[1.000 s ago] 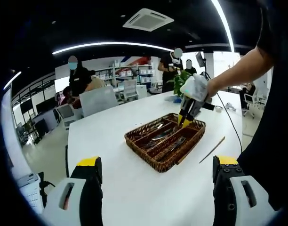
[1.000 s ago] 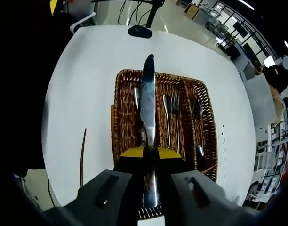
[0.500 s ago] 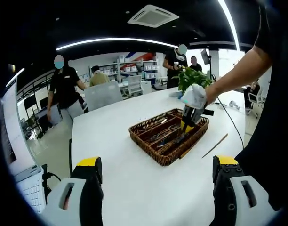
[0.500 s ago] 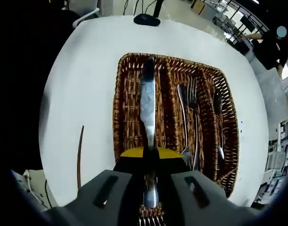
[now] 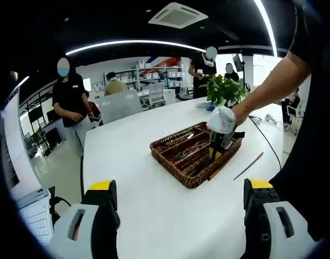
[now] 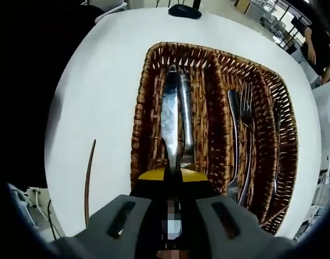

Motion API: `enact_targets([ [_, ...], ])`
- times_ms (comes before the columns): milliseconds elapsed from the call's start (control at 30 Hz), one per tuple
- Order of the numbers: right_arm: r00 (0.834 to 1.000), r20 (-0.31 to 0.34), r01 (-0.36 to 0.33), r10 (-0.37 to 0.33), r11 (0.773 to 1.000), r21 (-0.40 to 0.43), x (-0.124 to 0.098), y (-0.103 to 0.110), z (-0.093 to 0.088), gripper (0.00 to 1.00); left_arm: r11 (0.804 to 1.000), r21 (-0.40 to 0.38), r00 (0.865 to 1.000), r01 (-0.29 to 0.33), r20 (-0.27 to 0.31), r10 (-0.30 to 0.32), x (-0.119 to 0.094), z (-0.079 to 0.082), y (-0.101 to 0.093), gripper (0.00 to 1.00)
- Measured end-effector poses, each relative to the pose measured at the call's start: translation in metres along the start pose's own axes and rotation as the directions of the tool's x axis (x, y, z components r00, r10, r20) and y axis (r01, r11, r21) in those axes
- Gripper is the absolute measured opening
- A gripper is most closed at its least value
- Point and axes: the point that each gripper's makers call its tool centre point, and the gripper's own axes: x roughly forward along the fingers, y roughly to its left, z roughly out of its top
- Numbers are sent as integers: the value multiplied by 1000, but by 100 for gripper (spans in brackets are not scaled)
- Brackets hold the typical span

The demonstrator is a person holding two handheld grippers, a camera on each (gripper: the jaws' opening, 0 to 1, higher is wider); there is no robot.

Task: Arrange the knives, forks, and spoons in their matching storage slots by inserting each utensil handle-first until every utensil is classified and aligned in the correct compartment

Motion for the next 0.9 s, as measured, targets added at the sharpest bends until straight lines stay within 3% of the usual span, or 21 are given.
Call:
enact_targets([
  [133, 1000, -11, 3, -3, 999, 54, 1, -3, -2, 5, 1000, -6, 1000, -5, -2, 5, 1, 0, 2, 99],
  [300, 1000, -18, 27, -26, 998, 56, 0, 0, -2, 6, 1000, -5, 1000, 0, 0, 0, 5, 3, 2, 99],
  [367, 1000, -13, 5, -3, 993, 120, -1, 0, -3, 6, 1000, -2, 1000, 5, 1, -5, 7, 4, 1, 99],
  [500, 999, 16, 34, -34, 999, -7, -2, -2, 1, 8, 1000, 7, 1000, 16, 6, -16, 9, 8, 0, 99],
  [567, 999, 12, 48, -49, 999, 15, -5, 1, -1, 10, 1000, 7, 1000, 18, 10, -18, 9, 10, 0, 99],
  [767, 988, 108, 100, -112, 989, 110, -30, -12, 13, 30, 999, 16, 999, 32, 12, -32, 9, 11, -2, 99],
  [833, 979, 165, 99, -121, 986, 135, -42, -13, 20, 34, 999, 19, 999, 39, 17, -39, 10, 13, -3, 99],
  [900, 962, 201, 151, -183, 975, 163, -57, -21, 24, 45, 999, 21, 999, 46, 27, -46, 12, 16, -4, 99],
])
